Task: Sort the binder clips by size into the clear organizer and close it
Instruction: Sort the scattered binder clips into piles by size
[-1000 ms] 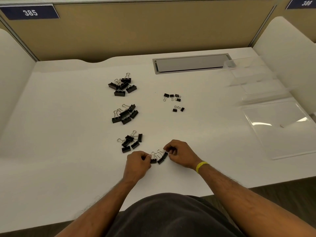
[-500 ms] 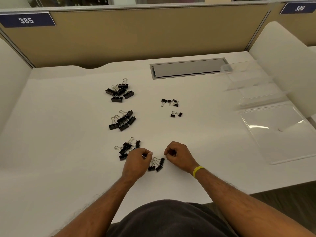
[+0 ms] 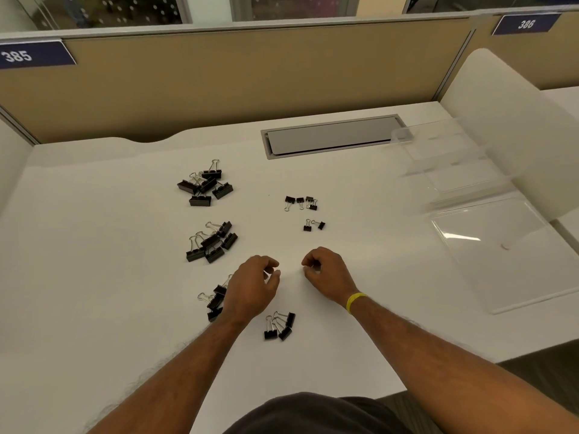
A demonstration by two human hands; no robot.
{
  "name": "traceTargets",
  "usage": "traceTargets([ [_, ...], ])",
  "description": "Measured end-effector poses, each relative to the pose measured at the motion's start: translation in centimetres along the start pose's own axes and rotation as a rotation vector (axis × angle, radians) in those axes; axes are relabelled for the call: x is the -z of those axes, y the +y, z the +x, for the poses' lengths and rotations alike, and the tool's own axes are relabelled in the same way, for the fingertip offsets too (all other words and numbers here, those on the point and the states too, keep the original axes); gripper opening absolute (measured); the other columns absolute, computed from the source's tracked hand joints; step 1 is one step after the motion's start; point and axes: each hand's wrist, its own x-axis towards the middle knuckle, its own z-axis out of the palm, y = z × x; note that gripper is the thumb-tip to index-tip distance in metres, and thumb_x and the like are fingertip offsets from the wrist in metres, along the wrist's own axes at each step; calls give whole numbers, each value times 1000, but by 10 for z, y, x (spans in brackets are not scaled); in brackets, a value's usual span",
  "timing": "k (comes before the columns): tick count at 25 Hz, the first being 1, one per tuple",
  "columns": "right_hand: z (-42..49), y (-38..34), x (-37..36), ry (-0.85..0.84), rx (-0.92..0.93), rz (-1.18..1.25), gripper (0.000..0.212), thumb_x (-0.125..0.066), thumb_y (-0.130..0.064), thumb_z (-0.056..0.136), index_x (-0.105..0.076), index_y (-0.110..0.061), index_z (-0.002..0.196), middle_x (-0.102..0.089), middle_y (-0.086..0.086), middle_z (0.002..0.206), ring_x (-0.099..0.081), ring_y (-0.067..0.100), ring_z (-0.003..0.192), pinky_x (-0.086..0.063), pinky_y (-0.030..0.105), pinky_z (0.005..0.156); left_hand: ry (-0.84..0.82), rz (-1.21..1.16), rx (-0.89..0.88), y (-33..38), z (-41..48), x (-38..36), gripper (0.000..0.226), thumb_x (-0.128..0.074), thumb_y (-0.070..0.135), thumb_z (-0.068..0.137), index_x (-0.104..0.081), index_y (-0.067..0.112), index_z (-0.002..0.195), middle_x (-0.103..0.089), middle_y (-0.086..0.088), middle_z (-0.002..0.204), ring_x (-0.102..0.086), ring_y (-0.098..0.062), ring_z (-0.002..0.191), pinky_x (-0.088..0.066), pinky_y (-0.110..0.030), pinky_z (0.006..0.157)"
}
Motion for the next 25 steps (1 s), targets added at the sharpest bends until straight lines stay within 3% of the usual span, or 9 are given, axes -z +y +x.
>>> traceTargets([
  [4, 41, -7, 10, 43, 94, -158, 15, -64, -14, 80, -66, -17, 95, -62, -6, 93, -53, 15, 93, -46, 34, 85, 0, 8, -5, -3, 11, -3, 20, -61, 31, 90, -65, 26, 109, -63, 13, 94, -59, -4, 81, -50, -25, 75],
  [7, 75, -16, 13, 0, 121, -250, 30, -65, -21, 82, -63, -17, 112, -62, -2, 117, -52, 20, 114, -36, 36, 100, -2, 8, -3, -6, 17, -6, 20, -61, 31, 90, -64, 27, 109, -62, 14, 94, -59, -4, 81, -50, -27, 76],
  [11, 112, -29, 10, -121, 128, -401, 54, -61, -30, 88, -47, -16, 138, -39, 5, 150, -28, 23, 142, -18, 39, 114, -1, 9, -11, -10, 24, -7, 21, -60, 31, 90, -65, 26, 111, -62, 14, 95, -59, -4, 83, -50, -24, 75],
  [14, 130, -33, 9, -200, 88, -463, 58, -56, -28, 91, -37, -16, 145, -30, 6, 156, -19, 23, 147, -7, 41, 119, 4, -3, -7, -13, 30, -5, 22, -60, 30, 90, -64, 26, 111, -62, 15, 93, -59, -4, 82, -49, -23, 74],
  [16, 136, -34, 8, -212, 112, -477, 55, -55, -22, 89, -41, -15, 142, -42, 6, 148, -28, 24, 143, -4, 43, 120, 15, -13, -8, -15, 34, -2, 22, -61, 29, 90, -64, 26, 111, -62, 15, 92, -59, -4, 82, -48, -22, 73],
  [18, 137, -36, 7, -165, 169, -423, 45, -54, -11, 86, -53, -13, 131, -60, 6, 126, -46, 24, 128, -8, 40, 120, 34, -32, -8, -18, 37, 0, 21, -61, 27, 90, -64, 26, 111, -62, 15, 92, -60, -4, 82, -49, -23, 72],
  [20, 137, -36, 8, -79, 169, -347, 40, -57, -3, 82, -61, -13, 121, -66, 5, 113, -55, 24, 113, -23, 35, 114, 46, -48, 1, -20, 38, 3, 22, -60, 27, 90, -64, 27, 111, -62, 16, 91, -60, -4, 82, -51, -25, 73],
  [22, 137, -35, 10, -25, 136, -269, 42, -57, 2, 80, -62, -13, 119, -65, 5, 116, -54, 25, 112, -36, 36, 105, 53, -57, 8, -22, 40, 5, 22, -60, 27, 90, -64, 27, 111, -62, 16, 90, -60, -3, 82, -52, -27, 73],
  [25, 135, -36, 11, -143, 112, -242, 47, -53, 5, 83, -57, -15, 126, -57, 4, 130, -47, 21, 123, -39, 35, 105, 48, -51, 7, -23, 40, 6, 22, -59, 27, 90, -64, 27, 112, -62, 16, 91, -59, -3, 82, -52, -27, 72],
])
